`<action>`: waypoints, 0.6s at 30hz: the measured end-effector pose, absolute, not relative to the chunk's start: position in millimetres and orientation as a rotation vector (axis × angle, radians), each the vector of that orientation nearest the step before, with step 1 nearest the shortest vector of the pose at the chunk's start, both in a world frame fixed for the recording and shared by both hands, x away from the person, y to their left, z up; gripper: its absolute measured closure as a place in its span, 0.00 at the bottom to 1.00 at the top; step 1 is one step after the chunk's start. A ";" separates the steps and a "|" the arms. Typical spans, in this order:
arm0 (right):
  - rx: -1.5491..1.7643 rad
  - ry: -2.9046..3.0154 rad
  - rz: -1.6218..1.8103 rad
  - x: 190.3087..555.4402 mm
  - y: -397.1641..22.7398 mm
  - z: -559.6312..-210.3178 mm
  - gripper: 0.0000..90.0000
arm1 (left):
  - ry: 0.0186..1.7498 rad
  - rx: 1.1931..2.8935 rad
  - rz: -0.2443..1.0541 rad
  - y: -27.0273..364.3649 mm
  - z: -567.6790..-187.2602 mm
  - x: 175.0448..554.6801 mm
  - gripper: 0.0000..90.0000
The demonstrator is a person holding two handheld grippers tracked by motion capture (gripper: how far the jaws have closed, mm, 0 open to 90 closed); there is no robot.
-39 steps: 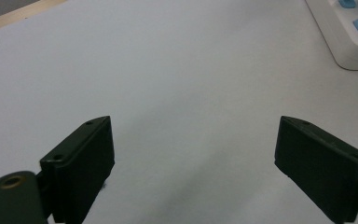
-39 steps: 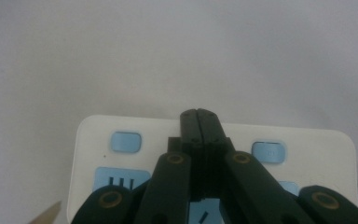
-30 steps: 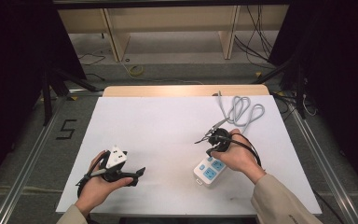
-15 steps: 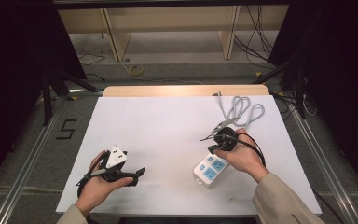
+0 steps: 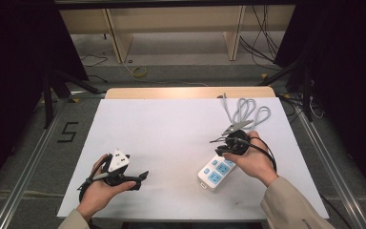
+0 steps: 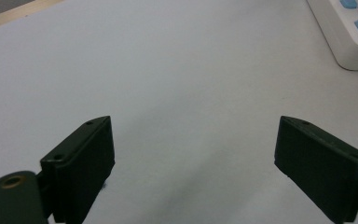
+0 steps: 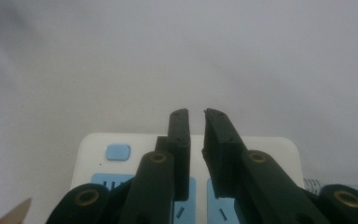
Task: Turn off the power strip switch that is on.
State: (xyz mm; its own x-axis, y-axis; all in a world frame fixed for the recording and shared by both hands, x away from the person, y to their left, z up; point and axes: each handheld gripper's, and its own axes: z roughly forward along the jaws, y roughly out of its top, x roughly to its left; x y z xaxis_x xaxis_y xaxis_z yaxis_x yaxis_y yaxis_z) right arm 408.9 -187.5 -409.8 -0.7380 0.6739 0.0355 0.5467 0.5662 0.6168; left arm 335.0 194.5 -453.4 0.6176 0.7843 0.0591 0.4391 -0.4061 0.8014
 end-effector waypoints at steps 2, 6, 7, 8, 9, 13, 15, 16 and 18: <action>1.031 2.579 0.937 407.9 -190.8 -409.0 0.87 | 0.957 2.057 0.559 194.6 -453.4 335.1 0.13; 1.041 2.561 0.964 405.1 -196.3 -407.9 0.84 | 0.958 2.058 0.558 194.6 -453.4 335.2 0.13; 1.042 2.556 0.968 404.2 -198.0 -407.8 0.83 | 0.958 2.059 0.559 194.6 -453.4 335.2 0.13; 1.044 2.549 0.978 403.4 -199.6 -407.6 0.82 | 0.962 2.054 0.558 194.4 -453.6 335.1 0.13; 1.048 2.539 0.987 402.3 -201.1 -407.5 0.81 | 0.963 2.054 0.557 194.4 -453.6 335.2 0.13; 1.047 2.515 1.019 398.8 -209.4 -407.0 0.74 | 0.961 2.057 0.559 194.5 -453.4 335.0 0.13; 1.050 2.509 1.029 397.2 -213.1 -407.6 0.70 | 0.962 2.057 0.558 194.4 -453.6 335.1 0.13; 1.057 2.500 1.031 396.4 -214.8 -407.9 0.68 | 0.961 2.058 0.558 194.3 -453.6 335.1 0.13; 1.062 2.490 1.038 394.7 -218.6 -408.5 0.66 | 0.961 2.057 0.558 194.1 -453.6 335.0 0.13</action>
